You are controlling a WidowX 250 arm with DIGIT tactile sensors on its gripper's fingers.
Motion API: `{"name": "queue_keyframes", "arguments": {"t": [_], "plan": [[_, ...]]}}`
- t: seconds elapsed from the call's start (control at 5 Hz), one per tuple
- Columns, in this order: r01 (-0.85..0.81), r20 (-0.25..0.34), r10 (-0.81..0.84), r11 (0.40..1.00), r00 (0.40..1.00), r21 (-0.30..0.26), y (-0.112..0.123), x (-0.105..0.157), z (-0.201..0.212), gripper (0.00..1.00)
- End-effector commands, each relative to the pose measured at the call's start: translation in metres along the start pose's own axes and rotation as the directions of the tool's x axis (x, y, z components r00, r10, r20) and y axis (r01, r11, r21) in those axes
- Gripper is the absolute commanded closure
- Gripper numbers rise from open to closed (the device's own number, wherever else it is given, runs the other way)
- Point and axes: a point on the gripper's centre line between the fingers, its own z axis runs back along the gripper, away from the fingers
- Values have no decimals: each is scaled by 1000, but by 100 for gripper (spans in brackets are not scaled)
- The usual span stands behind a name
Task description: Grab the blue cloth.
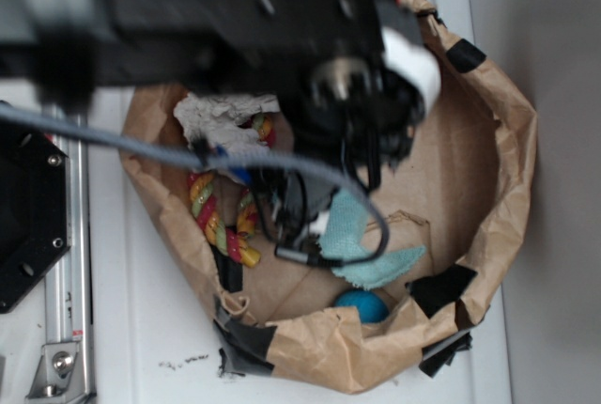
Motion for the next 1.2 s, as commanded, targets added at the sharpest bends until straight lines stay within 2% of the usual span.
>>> {"name": "queue_keyframes", "arguments": {"t": [0.0, 0.2, 0.4, 0.6, 0.8, 1.0], "plan": [[163, 82, -159, 986, 984, -45, -21, 23, -32, 0], [127, 33, -127, 992, 991, 11, -19, 28, -46, 0], [69, 28, -69, 998, 997, -1, -6, 30, -57, 100], [16, 22, -16, 1000, 1000, 23, 3, 29, -65, 100], [-27, 3, 27, 997, 1000, 70, 6, 28, -59, 100], [-137, 76, 128, 983, 989, 126, 9, 11, -10, 100]]}}
